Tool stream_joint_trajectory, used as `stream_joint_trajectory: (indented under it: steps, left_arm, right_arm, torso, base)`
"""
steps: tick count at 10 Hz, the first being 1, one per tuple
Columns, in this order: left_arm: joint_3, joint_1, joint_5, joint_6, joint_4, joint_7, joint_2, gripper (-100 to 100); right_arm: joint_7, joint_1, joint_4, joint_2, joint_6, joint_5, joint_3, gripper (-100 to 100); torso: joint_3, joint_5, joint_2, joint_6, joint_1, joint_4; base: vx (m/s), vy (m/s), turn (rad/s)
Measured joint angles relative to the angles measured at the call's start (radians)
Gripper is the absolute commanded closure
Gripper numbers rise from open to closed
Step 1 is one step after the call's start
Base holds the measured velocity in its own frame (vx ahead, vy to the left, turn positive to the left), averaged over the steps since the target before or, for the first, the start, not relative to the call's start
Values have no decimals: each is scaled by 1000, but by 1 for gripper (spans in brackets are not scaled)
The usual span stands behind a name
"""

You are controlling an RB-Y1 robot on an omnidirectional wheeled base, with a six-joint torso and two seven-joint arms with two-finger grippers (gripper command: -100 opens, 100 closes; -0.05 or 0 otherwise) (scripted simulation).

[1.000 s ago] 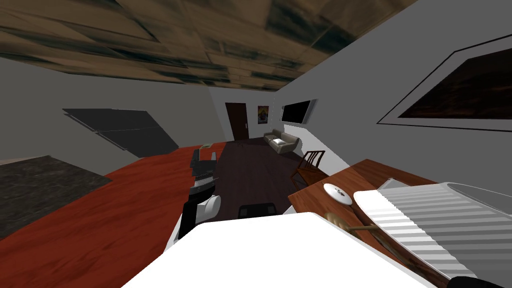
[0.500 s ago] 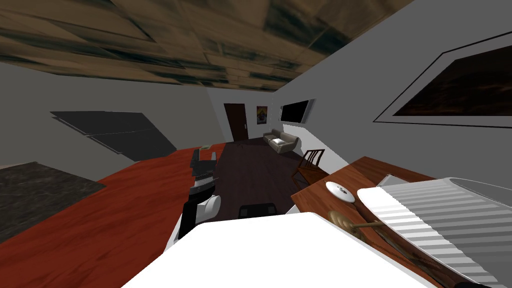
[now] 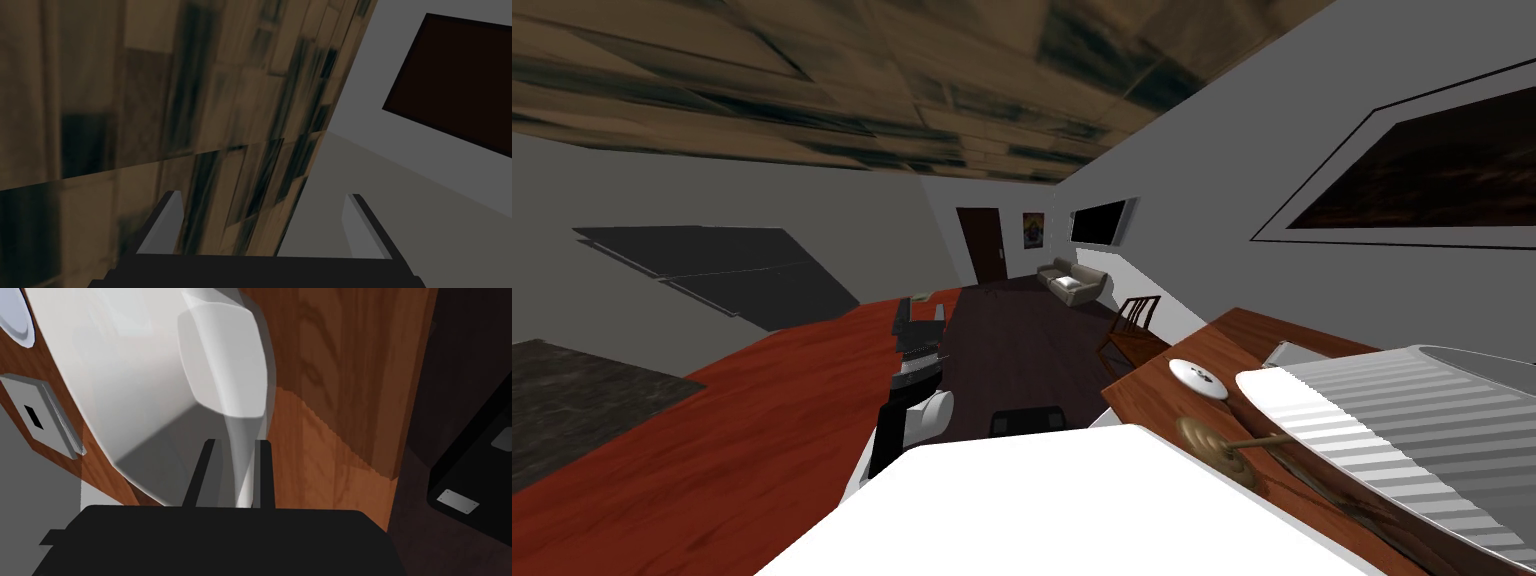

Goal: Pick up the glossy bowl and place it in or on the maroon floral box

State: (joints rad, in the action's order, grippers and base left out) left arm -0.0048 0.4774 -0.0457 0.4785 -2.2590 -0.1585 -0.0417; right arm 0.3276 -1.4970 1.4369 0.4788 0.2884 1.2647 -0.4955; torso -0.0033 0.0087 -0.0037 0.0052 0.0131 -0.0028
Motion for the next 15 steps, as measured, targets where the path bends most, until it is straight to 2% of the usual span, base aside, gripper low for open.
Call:
stream_joint_trajectory:
  steps: [1, 2, 9, 12, 15]
  left_arm:
    - [0, 0, 0, 0, 0, 0, 0, 0]
    - [0, 0, 0, 0, 0, 0, 0, 0]
    - [0, 0, 0, 0, 0, 0, 0, 0]
    - [0, 0, 0, 0, 0, 0, 0, 0]
    - [0, 0, 0, 0, 0, 0, 0, 0]
  right_arm:
    - [-25, -22, 25, 11, -2, -6, -2, 100]
    - [-30, -37, 33, 12, 19, -28, -31, 100]
    - [-119, -187, 166, 58, 77, -69, -112, 100]
    - [-129, -241, 194, 66, 128, -78, -151, 100]
    - [-132, -286, 200, 72, 176, -76, -180, 100]
  torso:
    - [0, 1, 0, 0, -1, 0]
    - [0, 1, 0, 1, 0, -1]
    - [-1, 3, -1, 0, -3, -1]
    - [0, 4, 2, 1, -7, -2]
    - [1, 4, 4, 0, -9, -2]
  base:
    - [15, 99, -86]
    - [17, 84, -63]
    - [-1, 22, -45]
    - [-51, -65, -24]
    - [-79, -113, -12]
